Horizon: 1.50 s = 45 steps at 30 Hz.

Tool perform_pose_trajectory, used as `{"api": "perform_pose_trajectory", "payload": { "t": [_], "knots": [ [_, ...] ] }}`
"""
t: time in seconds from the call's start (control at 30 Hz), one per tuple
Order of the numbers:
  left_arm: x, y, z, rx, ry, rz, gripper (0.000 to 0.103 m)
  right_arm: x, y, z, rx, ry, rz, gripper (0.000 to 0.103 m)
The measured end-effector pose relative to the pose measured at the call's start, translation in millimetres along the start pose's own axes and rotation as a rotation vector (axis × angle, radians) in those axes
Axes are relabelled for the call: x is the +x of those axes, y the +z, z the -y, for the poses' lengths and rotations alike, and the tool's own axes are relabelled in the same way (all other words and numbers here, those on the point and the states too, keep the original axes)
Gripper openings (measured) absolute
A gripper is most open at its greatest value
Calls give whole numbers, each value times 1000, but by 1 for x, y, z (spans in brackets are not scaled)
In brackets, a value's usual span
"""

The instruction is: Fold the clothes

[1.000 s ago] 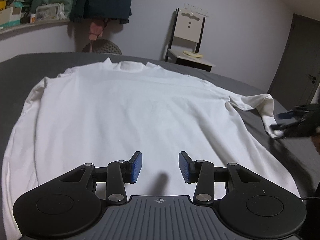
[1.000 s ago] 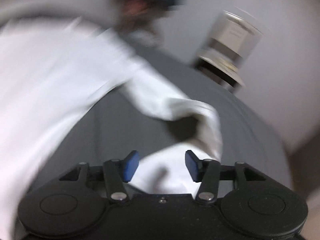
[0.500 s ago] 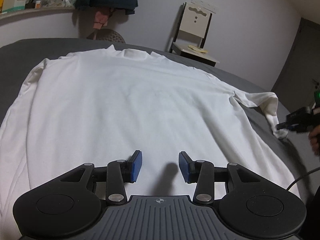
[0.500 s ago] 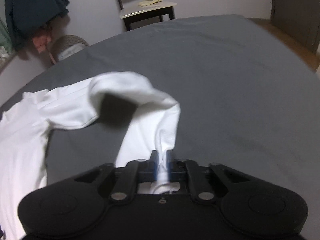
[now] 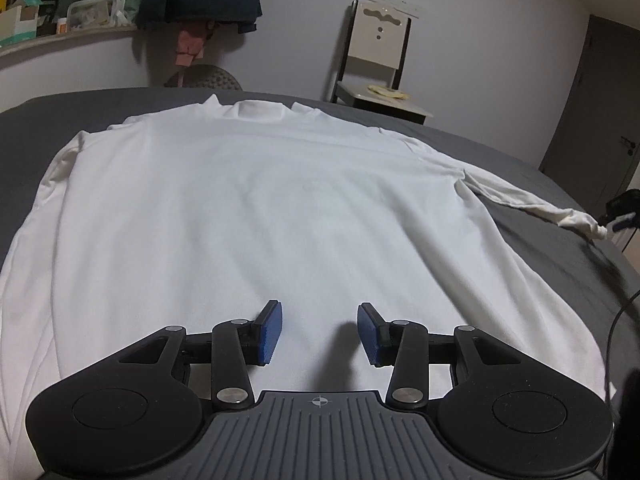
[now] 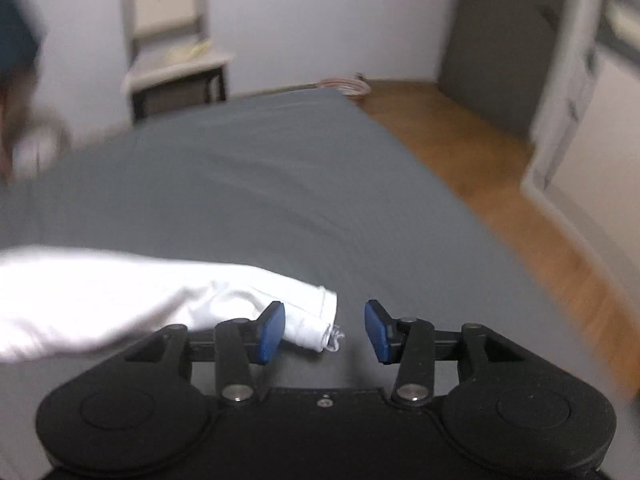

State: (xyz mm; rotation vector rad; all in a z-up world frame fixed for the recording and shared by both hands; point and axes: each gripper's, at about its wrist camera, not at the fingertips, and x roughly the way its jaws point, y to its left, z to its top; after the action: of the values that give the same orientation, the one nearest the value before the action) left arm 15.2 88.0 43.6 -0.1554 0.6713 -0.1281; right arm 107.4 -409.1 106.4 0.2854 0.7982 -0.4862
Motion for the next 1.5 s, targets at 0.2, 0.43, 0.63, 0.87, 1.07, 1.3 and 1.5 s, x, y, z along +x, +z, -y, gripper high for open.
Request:
{"api": "perform_pose_trajectory", "payload": {
  "t": [0.2, 0.43, 0.63, 0.87, 1.07, 1.3, 1.5],
  "knots": [
    [0, -3, 4, 38, 17, 9, 43, 7, -32, 54, 611, 277, -25, 49],
    [-2, -5, 5, 73, 25, 14, 43, 47, -24, 63, 887, 276, -55, 53],
    [-3, -6, 7, 100, 32, 21, 43, 60, -15, 56, 876, 280, -49, 14],
    [-4, -7, 9, 114, 41, 25, 43, 41, 7, 43, 523, 198, 157, 23],
    [-5, -8, 10, 119, 43, 28, 43, 65, -22, 69, 637, 186, -2, 38],
    [-4, -11, 17, 168, 46, 33, 58, 84, -26, 55, 606, 247, -51, 35],
    [-6, -12, 20, 186, 51, 38, 59, 74, -23, 58, 624, 237, -3, 5]
  ]
}}
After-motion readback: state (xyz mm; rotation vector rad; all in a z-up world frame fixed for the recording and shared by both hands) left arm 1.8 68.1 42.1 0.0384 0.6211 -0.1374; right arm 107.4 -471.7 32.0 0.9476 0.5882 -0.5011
